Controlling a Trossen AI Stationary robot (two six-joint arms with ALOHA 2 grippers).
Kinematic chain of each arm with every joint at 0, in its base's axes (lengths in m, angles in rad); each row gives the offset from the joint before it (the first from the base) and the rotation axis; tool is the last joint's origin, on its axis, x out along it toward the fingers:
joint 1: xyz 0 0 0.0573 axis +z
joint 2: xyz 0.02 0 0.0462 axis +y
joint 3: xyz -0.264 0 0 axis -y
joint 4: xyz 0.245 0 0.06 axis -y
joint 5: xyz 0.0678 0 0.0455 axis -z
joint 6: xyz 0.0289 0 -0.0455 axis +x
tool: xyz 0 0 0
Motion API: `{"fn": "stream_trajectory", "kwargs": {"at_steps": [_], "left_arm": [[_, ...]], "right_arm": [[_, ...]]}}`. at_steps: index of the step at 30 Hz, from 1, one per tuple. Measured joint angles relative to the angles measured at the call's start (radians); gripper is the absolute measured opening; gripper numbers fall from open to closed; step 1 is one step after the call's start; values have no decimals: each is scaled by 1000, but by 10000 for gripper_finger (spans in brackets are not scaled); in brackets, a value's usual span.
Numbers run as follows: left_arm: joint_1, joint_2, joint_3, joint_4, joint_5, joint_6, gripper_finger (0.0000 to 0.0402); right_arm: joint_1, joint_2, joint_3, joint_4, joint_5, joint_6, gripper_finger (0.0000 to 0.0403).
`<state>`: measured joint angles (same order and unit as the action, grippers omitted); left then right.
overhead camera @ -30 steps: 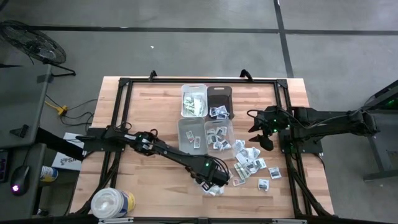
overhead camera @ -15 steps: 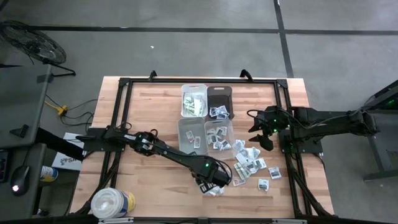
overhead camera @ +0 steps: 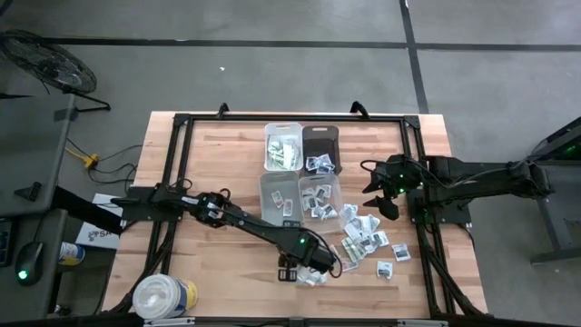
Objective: Pick & Place First Aid Supplies
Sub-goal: Put the green bandage pack into the white bin
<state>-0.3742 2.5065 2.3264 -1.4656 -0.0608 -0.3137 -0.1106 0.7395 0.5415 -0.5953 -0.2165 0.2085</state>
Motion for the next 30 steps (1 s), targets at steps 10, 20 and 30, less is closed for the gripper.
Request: {"fn": "stream_trajectory", "kwargs": {"at_steps": [10, 20, 30], "left_arm": [[-21, 0, 0, -17, -17, 99, 156], [-25, 0, 0, 41, -38, 146, 156], [-25, -8, -109, 134, 65, 121, 156]], "right_arm": [[0, 0, 0, 0, 0, 0, 222], [0, 0, 0, 0, 0, 0, 222], [0, 0, 0, 0, 0, 0, 222]]}}
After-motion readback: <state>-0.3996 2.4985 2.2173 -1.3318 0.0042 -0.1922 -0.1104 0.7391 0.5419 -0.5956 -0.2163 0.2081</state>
